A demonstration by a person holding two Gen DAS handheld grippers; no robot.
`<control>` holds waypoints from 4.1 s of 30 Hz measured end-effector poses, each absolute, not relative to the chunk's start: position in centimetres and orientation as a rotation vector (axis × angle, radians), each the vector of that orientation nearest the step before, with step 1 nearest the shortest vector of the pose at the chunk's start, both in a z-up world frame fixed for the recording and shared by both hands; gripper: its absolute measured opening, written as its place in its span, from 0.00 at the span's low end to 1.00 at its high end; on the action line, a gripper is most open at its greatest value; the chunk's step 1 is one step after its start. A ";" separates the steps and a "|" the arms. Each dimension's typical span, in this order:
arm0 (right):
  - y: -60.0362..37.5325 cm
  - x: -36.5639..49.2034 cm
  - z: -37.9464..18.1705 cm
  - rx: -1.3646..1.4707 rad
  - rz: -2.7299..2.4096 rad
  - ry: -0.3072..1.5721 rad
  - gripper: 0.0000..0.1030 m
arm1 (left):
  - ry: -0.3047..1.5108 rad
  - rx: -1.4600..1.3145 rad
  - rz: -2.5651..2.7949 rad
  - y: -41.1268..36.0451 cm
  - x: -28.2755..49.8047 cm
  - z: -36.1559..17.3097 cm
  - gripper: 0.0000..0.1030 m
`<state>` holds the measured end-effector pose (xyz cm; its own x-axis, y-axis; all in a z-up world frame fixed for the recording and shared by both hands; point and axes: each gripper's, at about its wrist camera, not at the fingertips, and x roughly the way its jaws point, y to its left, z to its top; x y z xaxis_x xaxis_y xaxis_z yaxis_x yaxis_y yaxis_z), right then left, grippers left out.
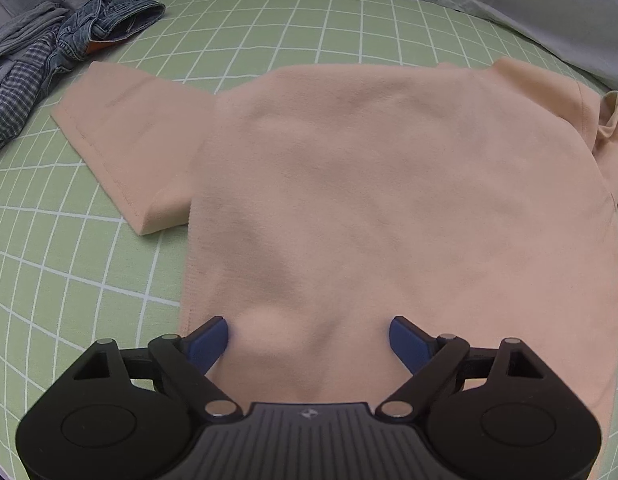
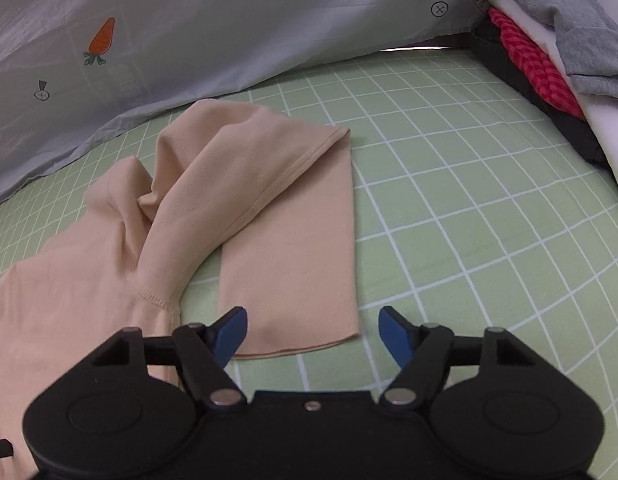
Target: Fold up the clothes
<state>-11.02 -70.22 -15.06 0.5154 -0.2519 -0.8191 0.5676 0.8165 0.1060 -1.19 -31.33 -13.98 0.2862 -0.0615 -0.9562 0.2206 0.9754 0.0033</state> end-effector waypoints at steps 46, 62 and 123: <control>-79.0 -13.2 -12.6 -0.140 -0.544 0.869 0.03 | 1.293 0.148 -0.175 -31.8 -0.2 -14.8 1.00; -71.5 -18.8 -10.8 0.095 -0.632 0.682 0.35 | 1.284 0.148 -0.178 -31.8 -0.4 -14.7 1.00; -64.1 -18.1 -14.1 0.302 -0.713 0.958 0.91 | 1.157 -0.097 -0.041 -18.3 4.0 -10.0 0.93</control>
<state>-18.07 -64.05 -14.09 0.3725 -0.4186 -0.8283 0.6732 0.7362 -0.0693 3.97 -18.34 -9.99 0.4017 -0.0829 -0.9120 -0.0175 0.9950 -0.0981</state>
